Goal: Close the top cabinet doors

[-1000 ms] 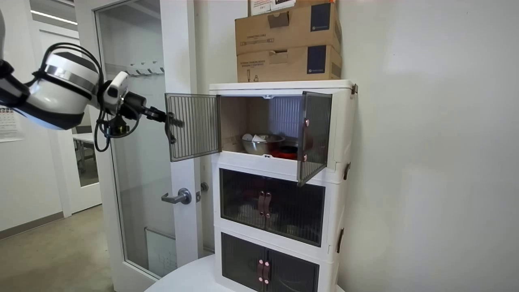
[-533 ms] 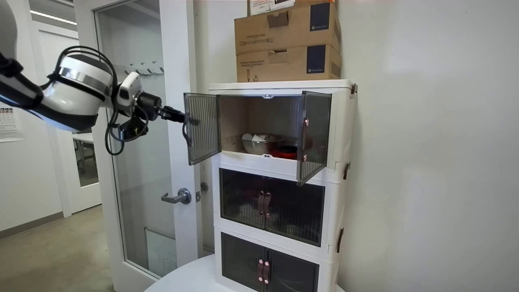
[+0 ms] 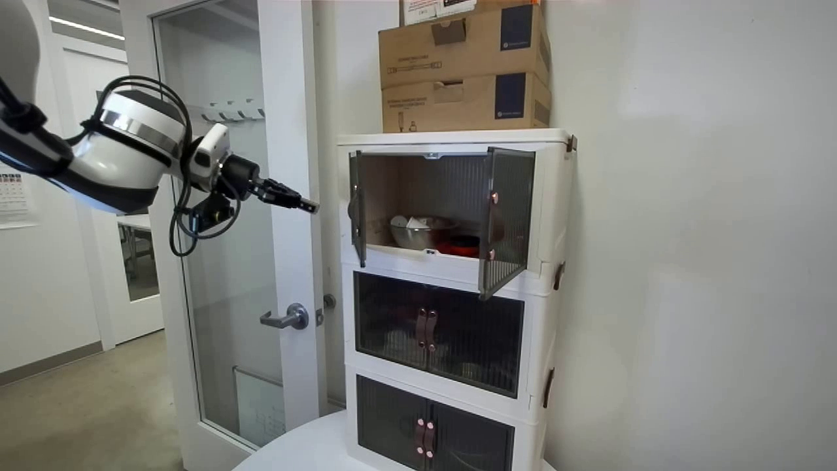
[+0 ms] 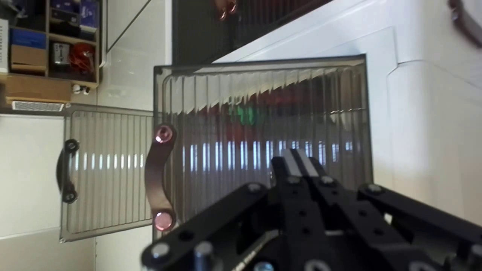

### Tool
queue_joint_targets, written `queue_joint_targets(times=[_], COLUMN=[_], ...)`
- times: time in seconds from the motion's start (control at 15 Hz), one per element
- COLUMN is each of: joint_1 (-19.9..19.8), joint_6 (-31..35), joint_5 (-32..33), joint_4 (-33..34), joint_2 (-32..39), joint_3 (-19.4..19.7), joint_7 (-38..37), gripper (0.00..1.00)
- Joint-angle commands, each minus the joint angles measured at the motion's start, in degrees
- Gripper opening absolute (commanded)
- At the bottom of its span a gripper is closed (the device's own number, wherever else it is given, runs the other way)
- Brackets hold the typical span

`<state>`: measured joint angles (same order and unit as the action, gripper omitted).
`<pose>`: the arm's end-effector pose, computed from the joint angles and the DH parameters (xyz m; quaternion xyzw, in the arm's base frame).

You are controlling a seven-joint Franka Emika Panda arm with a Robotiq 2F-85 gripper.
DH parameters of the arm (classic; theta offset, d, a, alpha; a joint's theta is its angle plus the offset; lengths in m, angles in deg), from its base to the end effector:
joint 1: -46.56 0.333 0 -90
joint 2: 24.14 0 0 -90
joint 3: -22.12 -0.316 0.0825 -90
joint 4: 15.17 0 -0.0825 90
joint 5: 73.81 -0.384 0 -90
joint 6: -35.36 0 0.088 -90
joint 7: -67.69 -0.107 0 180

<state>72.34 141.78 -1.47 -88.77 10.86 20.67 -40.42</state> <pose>0.6940 0.2682 0.4403 0.7317 -0.3927 0.5094 0.2257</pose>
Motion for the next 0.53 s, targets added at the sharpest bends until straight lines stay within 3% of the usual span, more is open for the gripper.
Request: queue_joint_targets(times=[0.0, 0.27, 0.33, 0.47], joint_1=[-3.0, -5.7, -9.9, -9.9], joint_6=[10.3, 19.1, 22.5, 19.1], joint_5=[-3.2, -7.4, -8.3, -8.1], joint_4=[-3.7, -5.7, -10.6, -10.8], joint_2=[-2.4, -2.7, -7.9, -8.9], joint_3=[-2.8, -5.3, -4.4, -2.1], joint_7=[2.6, 6.7, 8.7, 7.4], gripper=[0.00, 0.00, 0.00, 0.00])
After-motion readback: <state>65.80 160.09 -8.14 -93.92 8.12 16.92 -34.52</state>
